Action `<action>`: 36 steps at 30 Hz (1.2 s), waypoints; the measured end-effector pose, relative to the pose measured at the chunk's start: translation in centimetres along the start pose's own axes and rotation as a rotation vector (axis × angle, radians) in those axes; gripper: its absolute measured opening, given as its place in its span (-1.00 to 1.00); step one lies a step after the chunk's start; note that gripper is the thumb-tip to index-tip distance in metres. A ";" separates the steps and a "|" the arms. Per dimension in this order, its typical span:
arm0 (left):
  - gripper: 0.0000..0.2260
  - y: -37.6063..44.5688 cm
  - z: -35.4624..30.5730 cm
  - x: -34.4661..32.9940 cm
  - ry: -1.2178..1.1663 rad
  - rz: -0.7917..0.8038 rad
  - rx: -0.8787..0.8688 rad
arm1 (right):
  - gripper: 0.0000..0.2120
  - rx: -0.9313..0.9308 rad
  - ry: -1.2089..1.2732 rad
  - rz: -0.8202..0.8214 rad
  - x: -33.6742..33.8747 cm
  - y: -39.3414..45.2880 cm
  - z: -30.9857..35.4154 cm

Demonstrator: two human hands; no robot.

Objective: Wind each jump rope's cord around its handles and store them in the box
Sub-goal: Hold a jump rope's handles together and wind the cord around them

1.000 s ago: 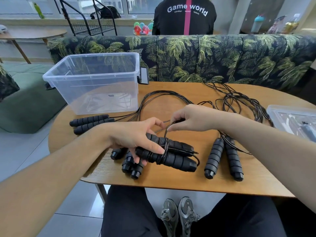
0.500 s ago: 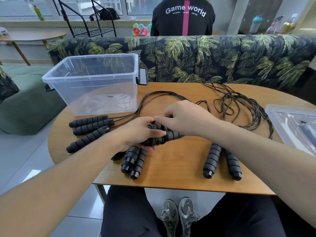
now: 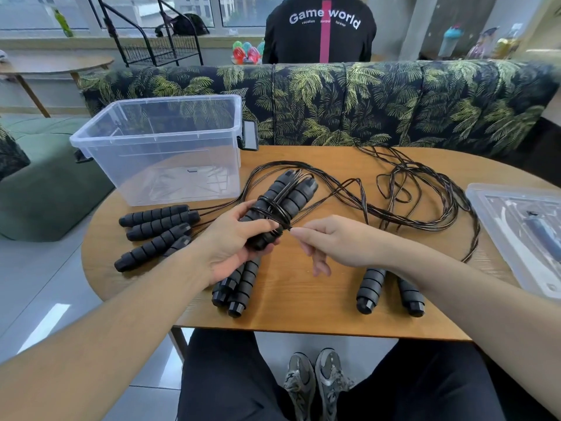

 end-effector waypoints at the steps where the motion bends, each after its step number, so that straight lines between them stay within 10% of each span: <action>1: -0.50 -0.1 0.0 0.0 -0.040 0.001 0.007 | -0.61 0.010 0.028 0.000 -0.2 -0.1 -0.1; 21: -0.72 -1.9 -1.8 -1.5 -0.274 0.155 -0.091 | -0.59 0.199 -0.198 -0.225 0.5 -0.8 -2.2; 31: -0.48 -1.8 -0.8 -1.1 -0.021 0.396 0.206 | -0.38 0.170 -0.441 -0.154 1.8 1.2 -2.9; 36: -0.45 -1.9 -0.3 -0.8 0.334 0.528 0.379 | -0.86 0.182 -0.600 -0.132 3.6 2.6 -2.3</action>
Point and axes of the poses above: each hand's wrist, its own y-axis towards the middle knuckle, its own x-axis out of the back of the hand, z = x × y, the point moved 6 cm from there along y, towards the middle knuckle, and after that the axes turned 3 degrees about -y, right-handed, at the moved point
